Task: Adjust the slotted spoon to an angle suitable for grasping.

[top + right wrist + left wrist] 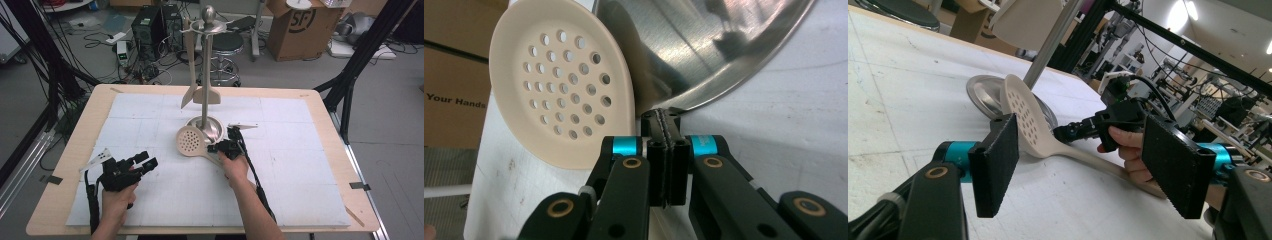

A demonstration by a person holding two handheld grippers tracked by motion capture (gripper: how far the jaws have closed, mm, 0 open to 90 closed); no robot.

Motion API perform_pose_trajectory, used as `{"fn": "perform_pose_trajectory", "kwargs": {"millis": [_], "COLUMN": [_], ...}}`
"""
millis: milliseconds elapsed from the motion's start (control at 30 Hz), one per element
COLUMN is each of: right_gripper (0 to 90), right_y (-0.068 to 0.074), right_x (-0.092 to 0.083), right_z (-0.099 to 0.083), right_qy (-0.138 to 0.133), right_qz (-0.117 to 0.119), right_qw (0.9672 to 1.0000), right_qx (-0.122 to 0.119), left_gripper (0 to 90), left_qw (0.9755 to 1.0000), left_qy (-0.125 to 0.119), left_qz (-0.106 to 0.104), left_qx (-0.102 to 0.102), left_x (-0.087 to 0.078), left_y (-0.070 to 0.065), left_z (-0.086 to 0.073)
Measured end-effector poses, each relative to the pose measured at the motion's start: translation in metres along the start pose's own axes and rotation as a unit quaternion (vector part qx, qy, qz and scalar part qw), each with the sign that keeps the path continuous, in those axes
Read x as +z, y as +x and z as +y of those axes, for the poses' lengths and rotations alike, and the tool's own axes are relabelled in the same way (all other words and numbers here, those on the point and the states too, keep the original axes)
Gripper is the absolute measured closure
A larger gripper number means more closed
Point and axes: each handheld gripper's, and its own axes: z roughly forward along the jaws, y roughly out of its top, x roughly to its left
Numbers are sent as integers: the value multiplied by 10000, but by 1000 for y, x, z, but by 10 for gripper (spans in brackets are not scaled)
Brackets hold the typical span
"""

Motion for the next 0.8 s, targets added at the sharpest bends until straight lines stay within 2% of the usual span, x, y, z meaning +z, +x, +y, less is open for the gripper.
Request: {"fn": "perform_pose_trajectory", "kwargs": {"millis": [400, 533, 800], "right_gripper": [900, 900, 900], "right_y": [8, 17, 41], "right_x": [4, 10, 25], "right_z": [-6, -12, -31], "right_qy": [239, 373, 650], "right_qz": [47, 125, 272], "right_qw": [9995, 9987, 9954], "right_qx": [-216, -339, -651], "left_gripper": [322, 323, 324], "left_qw": [10000, 10000, 9998], "left_qy": [16, 10, -154], "left_qz": [-1, 22, 121], "left_qx": [9, 16, -48], "left_x": [1, 0, -8], "left_y": [-1, 1, 6], "left_z": [0, 0, 5]}}
